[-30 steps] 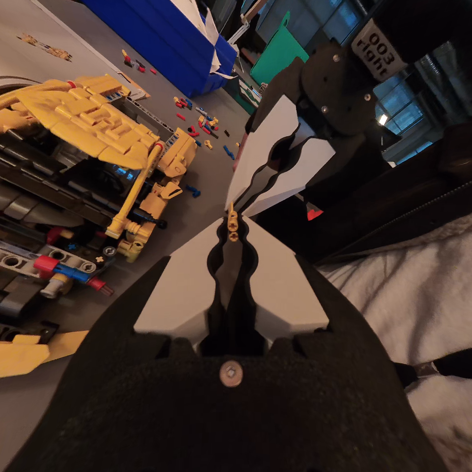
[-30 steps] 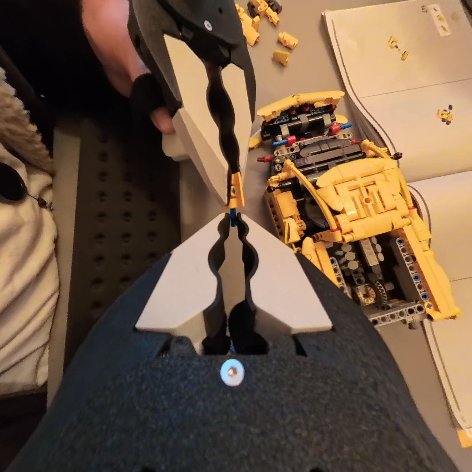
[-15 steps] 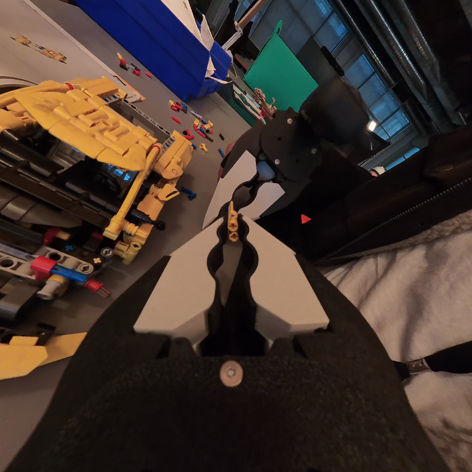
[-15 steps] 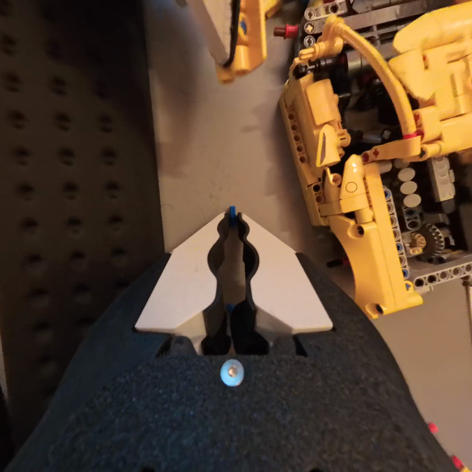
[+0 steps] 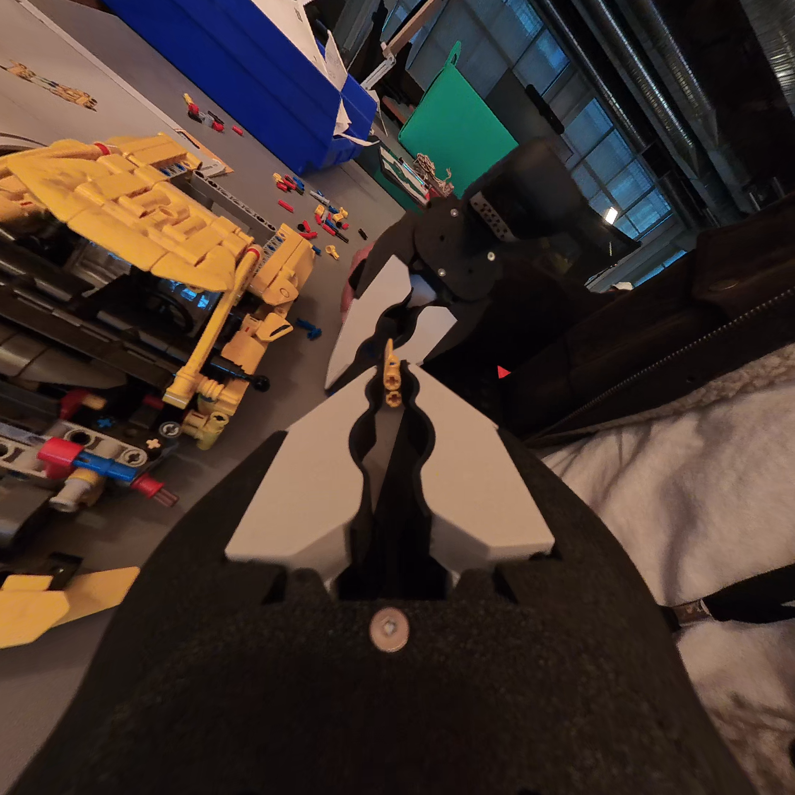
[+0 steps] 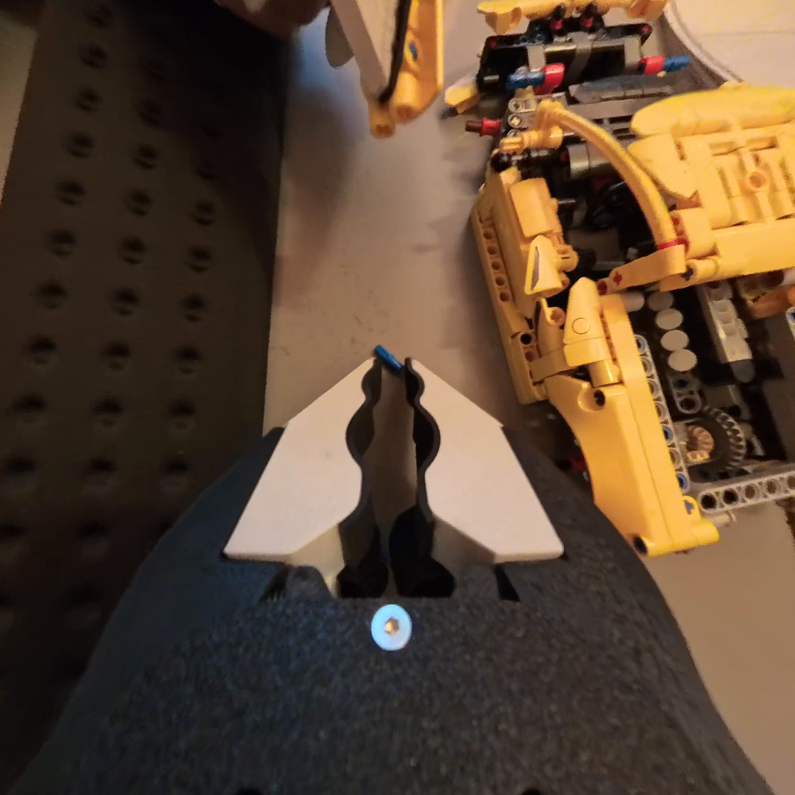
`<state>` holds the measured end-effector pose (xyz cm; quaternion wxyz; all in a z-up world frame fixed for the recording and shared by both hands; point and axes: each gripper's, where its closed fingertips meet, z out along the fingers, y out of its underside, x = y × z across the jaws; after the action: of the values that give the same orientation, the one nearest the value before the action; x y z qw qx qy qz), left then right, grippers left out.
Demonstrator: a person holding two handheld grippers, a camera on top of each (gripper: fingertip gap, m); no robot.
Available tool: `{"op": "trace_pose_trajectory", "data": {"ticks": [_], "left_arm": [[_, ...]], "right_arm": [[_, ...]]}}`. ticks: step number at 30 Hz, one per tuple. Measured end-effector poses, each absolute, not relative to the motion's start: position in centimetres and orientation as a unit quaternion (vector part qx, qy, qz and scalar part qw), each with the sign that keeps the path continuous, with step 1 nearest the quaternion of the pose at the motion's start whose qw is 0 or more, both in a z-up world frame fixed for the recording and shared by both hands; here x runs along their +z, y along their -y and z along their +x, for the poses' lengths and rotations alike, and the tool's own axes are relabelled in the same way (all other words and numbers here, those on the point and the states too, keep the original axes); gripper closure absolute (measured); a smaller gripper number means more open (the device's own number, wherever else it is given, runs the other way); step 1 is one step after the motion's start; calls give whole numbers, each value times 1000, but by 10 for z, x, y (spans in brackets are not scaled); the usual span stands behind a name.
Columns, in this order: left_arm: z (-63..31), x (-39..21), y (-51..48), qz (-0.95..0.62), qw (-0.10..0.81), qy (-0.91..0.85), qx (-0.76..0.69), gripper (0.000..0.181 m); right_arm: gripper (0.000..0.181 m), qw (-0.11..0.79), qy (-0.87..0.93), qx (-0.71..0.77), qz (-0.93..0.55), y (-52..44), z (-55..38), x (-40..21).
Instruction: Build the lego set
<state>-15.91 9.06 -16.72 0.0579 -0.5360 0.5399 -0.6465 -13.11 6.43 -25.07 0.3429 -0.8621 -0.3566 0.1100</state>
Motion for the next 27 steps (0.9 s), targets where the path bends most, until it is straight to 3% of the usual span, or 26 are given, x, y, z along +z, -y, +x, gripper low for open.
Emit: {"op": "trace_pose_trajectory", "data": {"ticks": [15,21,27], "left_arm": [[-160,-162,-94,-534,48,-519,-666,174],[-164,-143,-106,-514,10,-446,-733,175],[-166,-136,-108,-503,-8,-423,-754,175]], "right_arm": [[177,343,361,105,-861,-65,-133,-252],[178,444,322,127,-826,-97,-157,-147],[178,402,364,77,-837,-107,-162,-140]]}}
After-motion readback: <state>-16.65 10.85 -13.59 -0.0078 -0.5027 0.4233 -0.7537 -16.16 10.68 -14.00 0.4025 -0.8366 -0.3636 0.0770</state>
